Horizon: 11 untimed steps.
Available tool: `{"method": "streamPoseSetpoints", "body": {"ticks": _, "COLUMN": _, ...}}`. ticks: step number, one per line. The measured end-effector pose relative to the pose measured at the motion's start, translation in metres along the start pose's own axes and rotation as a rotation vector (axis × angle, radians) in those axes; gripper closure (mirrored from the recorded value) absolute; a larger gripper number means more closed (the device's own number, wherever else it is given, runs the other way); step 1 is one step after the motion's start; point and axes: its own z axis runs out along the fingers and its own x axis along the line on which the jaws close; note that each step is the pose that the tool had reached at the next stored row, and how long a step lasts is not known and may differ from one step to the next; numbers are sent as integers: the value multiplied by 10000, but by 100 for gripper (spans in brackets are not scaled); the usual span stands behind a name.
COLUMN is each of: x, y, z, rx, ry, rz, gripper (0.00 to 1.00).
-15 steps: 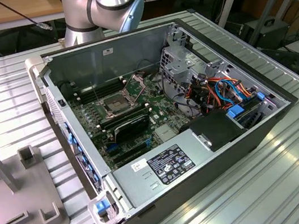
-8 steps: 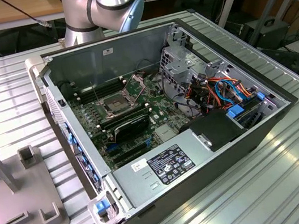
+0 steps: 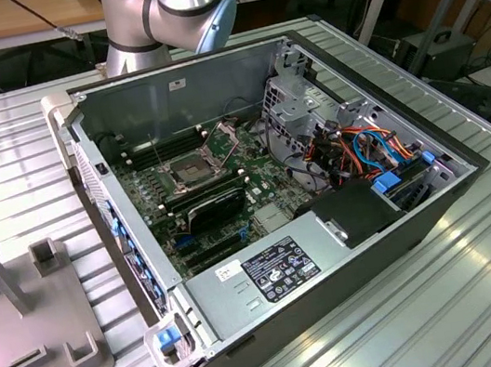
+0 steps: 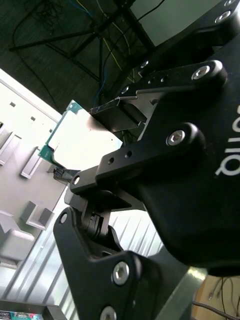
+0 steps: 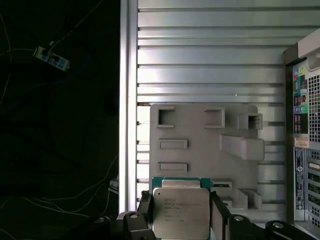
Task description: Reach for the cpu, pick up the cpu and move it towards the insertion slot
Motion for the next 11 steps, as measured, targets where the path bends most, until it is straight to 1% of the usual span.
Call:
{"method": "streamPoseSetpoints", "body": {"ticks": 2, "x": 0, "y": 0, "z": -41, "rx": 1, "ry": 0, "rz": 0, "gripper": 45}}
{"method": "streamPoseSetpoints", "body": {"ticks": 3, "x": -1, "y": 0, "z": -75, "rx": 1, "ry": 0, "rz": 0, "gripper": 45}}
{"method": "streamPoseSetpoints", "body": {"ticks": 7, "x": -1, "y": 1, "z": -154, "rx": 1, "ry": 1, "rz": 0, "gripper": 45}}
{"method": "streamPoseSetpoints", "body": {"ticks": 8, "x": -1, "y": 1, "z": -168, "rx": 1, "ry": 1, "rz": 0, "gripper": 45}}
{"method": "streamPoseSetpoints", "body": {"ticks": 11, "x": -1, "y": 1, "z": -171, "rx": 0, "ry": 0, "rz": 0, "gripper": 45}}
